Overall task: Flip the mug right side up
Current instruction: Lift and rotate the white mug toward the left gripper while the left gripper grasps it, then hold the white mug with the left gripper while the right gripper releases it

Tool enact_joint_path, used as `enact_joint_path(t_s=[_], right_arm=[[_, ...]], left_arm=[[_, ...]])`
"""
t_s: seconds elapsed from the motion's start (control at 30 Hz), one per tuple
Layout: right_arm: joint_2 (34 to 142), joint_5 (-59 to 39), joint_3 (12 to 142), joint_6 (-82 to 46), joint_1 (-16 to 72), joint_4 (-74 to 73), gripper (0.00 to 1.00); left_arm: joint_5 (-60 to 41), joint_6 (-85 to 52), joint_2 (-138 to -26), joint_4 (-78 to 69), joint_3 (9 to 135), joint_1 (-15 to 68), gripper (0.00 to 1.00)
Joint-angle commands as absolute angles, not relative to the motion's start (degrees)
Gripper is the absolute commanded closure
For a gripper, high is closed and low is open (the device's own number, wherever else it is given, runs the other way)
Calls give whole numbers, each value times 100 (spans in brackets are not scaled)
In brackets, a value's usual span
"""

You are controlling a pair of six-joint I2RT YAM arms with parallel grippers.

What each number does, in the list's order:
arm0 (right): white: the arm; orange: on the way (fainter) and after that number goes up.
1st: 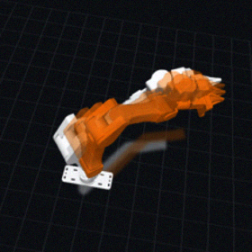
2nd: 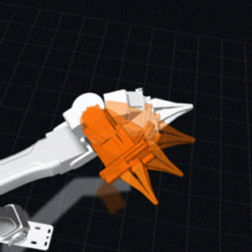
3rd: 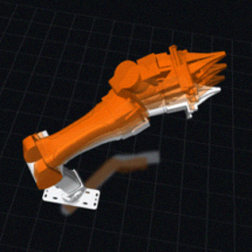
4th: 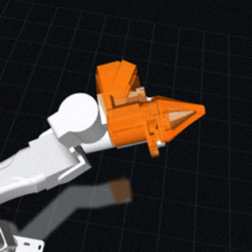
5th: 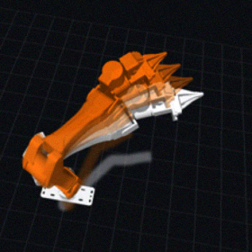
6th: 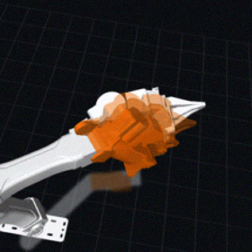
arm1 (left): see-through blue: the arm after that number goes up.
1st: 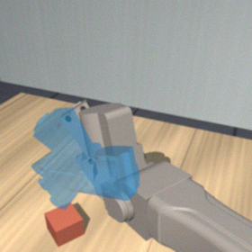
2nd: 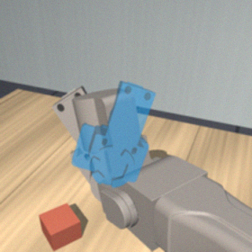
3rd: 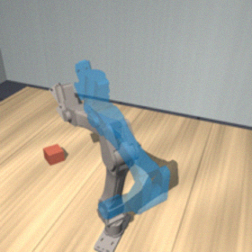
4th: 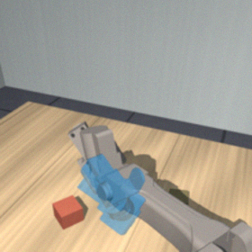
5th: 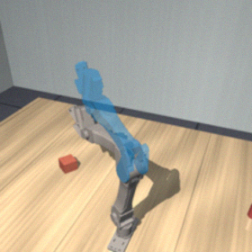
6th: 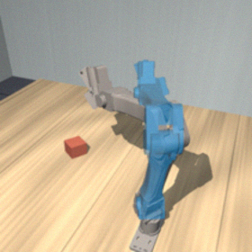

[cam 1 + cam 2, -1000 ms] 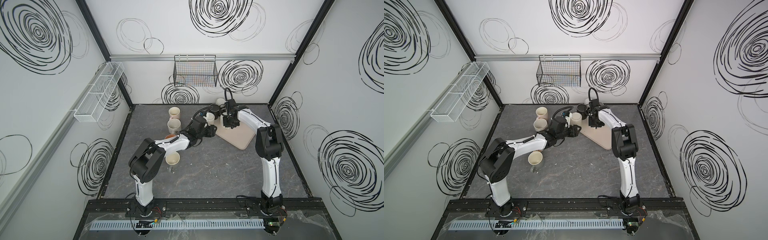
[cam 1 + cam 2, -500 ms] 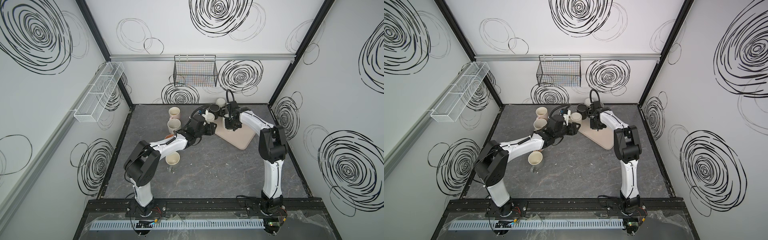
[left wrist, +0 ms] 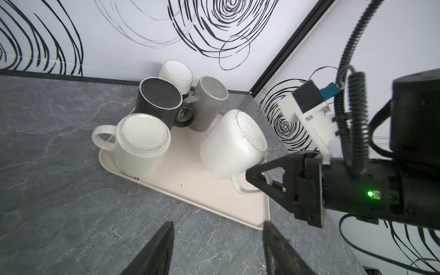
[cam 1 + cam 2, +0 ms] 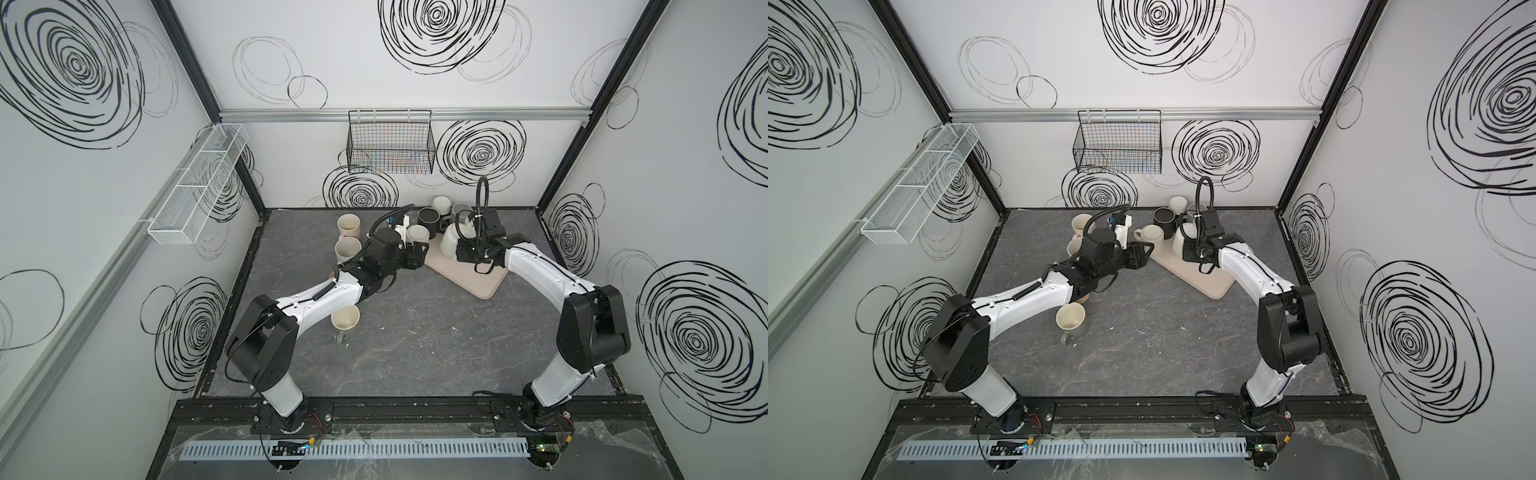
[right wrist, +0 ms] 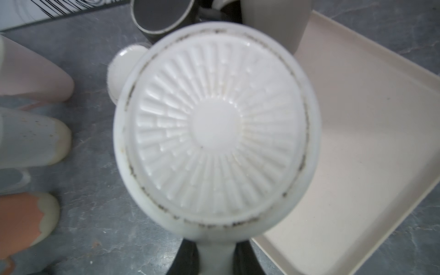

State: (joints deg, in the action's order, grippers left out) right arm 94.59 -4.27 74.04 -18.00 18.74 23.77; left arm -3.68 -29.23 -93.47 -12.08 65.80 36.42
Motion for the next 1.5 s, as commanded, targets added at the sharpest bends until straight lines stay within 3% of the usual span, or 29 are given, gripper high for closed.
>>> enact_joint_path(t_s=[0.0,0.3,0.67,1.07,1.23,1.47], right_arm=[[8780,-1019,7214,-1932,1903,1007,100],[7712,-2566,6626,-2692,1922,-842,100],[7620,-4482,6482,-3896,2094,-2906,100],[7296,-4731,6362,-4103,2437,-3239,100],[7238,-4805,6333,-4245,2486,-3366,100],[7231,-4885,6280,-4332,2578,-3436,100]], left_arm=[[-444,-2649,-8867,-1434,6393,3538,37],[-732,-2741,-7773,-1596,5877,3143,34],[-2223,-3417,-7439,-3241,5414,2830,28],[-2909,-3922,-7641,-3886,5599,3023,30],[-3049,-4373,-7803,-4263,5625,3012,40],[-3213,-4992,-8006,-5070,5633,3015,45]])
